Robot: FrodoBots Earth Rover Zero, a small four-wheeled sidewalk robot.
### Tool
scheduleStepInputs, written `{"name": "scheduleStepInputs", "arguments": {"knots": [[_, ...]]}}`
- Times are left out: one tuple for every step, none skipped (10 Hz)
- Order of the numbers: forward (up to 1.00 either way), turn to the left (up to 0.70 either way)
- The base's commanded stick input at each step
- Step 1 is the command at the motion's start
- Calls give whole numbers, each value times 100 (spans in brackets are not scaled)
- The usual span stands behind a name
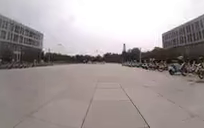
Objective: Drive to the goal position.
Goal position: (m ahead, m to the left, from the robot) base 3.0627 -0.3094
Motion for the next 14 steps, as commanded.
{"name": "scheduleStepInputs", "arguments": {"knots": [[85, 0], [85, 0], [85, 0], [85, 0], [85, 0], [85, 0], [85, 0], [85, 0], [85, 0], [85, 0], [85, 0], [85, 0], [85, 0], [85, 0]]}}
